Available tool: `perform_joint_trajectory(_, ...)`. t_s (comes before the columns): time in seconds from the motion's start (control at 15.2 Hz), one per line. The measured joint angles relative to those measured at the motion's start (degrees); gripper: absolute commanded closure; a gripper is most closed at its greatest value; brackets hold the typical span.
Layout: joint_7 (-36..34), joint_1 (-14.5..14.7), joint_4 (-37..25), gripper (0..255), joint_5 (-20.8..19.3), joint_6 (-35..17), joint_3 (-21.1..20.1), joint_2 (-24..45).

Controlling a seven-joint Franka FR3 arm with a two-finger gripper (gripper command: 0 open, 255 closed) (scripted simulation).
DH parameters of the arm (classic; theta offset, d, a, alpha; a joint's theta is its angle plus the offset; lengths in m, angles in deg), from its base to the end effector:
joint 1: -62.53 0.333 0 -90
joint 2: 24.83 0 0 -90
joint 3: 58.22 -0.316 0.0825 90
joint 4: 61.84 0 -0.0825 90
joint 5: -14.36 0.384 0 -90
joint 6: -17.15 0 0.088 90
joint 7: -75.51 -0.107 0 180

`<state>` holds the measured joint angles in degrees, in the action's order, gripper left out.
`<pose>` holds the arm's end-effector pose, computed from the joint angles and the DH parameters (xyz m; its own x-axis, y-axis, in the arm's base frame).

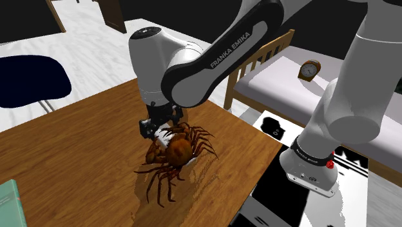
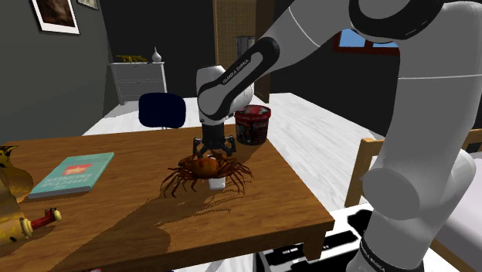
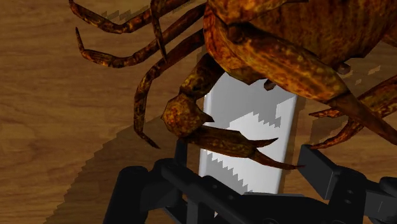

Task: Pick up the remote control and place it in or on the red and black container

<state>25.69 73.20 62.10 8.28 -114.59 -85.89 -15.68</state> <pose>0.4377 0.3398 0.3306 0.9910 -0.1342 0.0018 -0.1342 -0.9909 0.0056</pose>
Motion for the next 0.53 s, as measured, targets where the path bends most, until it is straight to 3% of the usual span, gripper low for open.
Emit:
perform_joint_trajectory(0.07,0.00,0.00,-0.01,255,-0.01,0.00,0.00,0.01)
perform_joint_trajectory(0.53,0.00,0.00,0.02,255,0.02,0.02,0.00,-0.01)
